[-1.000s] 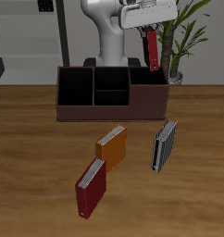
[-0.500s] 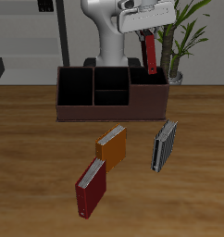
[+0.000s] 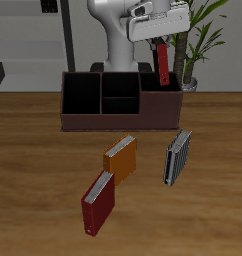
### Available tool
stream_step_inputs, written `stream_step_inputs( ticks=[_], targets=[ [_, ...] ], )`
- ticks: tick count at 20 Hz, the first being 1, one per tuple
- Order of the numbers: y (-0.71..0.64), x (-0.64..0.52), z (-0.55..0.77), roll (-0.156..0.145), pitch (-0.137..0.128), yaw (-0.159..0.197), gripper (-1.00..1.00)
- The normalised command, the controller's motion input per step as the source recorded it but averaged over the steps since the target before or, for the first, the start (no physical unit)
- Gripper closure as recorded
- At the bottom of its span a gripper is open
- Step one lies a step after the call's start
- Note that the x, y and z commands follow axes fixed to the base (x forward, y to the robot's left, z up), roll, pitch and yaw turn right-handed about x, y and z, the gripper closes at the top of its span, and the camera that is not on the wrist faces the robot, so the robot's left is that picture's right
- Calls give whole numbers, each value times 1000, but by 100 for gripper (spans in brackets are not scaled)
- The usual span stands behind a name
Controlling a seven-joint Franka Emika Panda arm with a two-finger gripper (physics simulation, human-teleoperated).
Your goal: Place the right red book into the back desk caddy's right compartment
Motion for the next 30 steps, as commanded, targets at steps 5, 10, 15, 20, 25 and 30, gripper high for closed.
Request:
stream_step_inputs(
  ticks=[5,10,15,20,25,30],
  targets=[
    [-50,76,-171,1,19,3,100],
    [15,66,-304,9,45,-2,100],
    [-1,79,-333,3,60,8,100],
    [32,38,-333,10,50,4,100],
    [85,3,-395,30,64,7,100],
    [56,22,-406,47,102,-5,100]
  ],
)
